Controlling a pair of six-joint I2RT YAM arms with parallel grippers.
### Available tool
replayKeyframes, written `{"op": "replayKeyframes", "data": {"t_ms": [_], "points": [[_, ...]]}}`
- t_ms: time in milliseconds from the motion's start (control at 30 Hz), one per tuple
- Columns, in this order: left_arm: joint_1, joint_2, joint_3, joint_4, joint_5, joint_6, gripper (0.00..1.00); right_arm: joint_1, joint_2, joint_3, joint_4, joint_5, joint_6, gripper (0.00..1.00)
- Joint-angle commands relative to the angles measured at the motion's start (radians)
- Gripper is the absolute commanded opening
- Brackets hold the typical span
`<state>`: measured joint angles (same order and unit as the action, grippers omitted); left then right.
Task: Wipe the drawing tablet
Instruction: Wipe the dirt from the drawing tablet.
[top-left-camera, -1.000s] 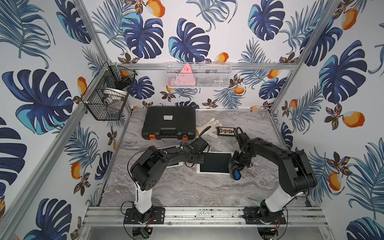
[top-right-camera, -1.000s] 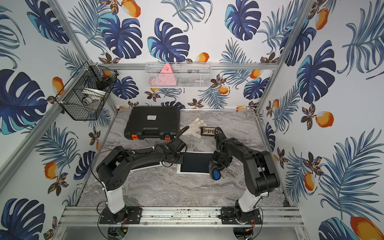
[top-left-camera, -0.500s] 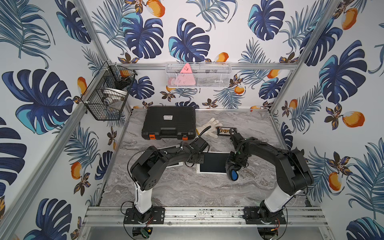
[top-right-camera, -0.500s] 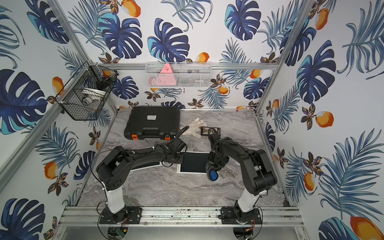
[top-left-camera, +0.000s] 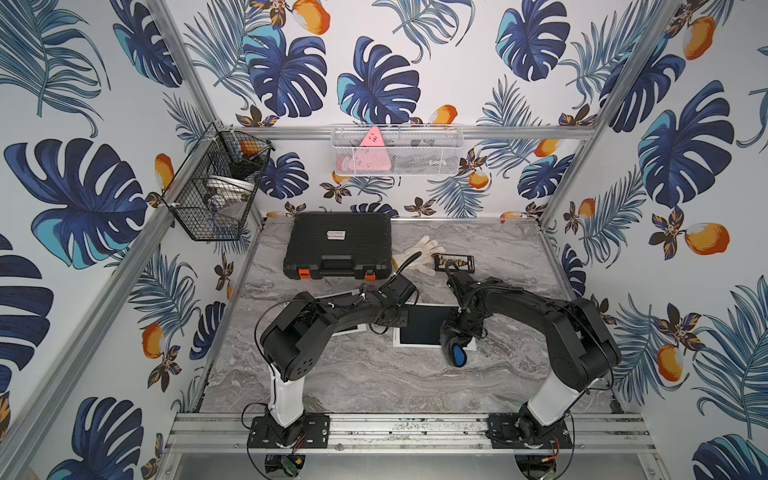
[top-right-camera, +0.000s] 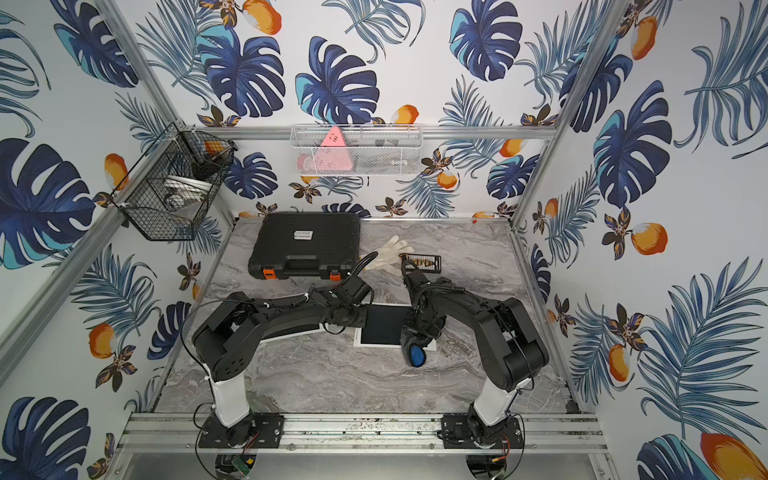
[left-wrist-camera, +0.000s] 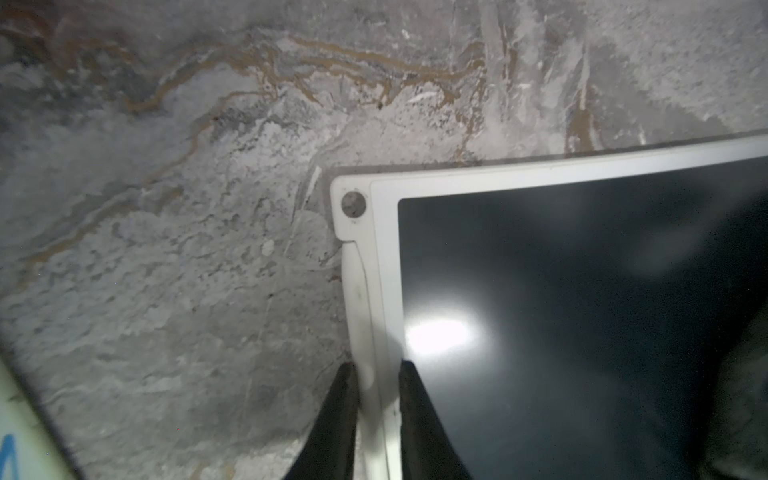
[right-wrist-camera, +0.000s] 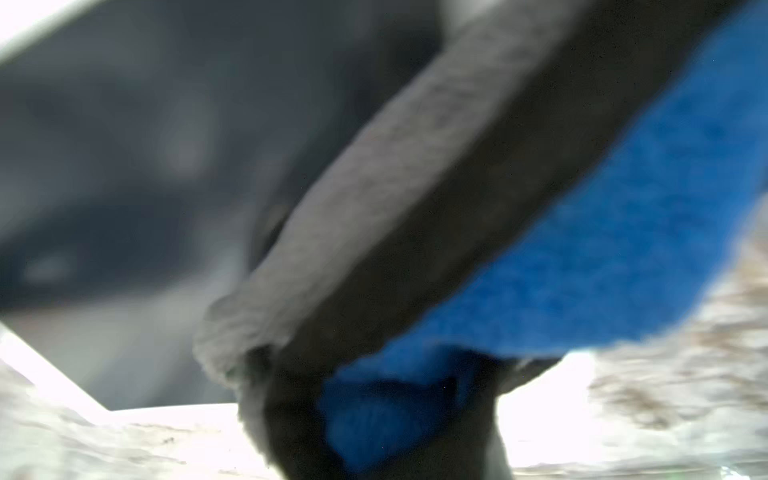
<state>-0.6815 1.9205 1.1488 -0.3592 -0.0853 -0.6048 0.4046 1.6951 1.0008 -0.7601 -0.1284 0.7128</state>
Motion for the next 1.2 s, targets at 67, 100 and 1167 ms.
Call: {"op": "replayKeyframes", "data": {"t_ms": [67,100,1167], "points": [[0.011,0.065,-0.053,-0.290,-0.022,0.028,0.21,-0.111,-0.050,-0.049,-0.071,0.100,-0.062,0.00],[0.012,0.064,-0.054,-0.290,-0.022,0.028,0.21,-0.089,-0.048,-0.041,-0.070,0.095,-0.057,0.00],[0.022,0.074,-0.054,-0.289,-0.018,0.032,0.20,-0.083,-0.044,-0.050,-0.089,0.101,-0.052,0.00]]}}
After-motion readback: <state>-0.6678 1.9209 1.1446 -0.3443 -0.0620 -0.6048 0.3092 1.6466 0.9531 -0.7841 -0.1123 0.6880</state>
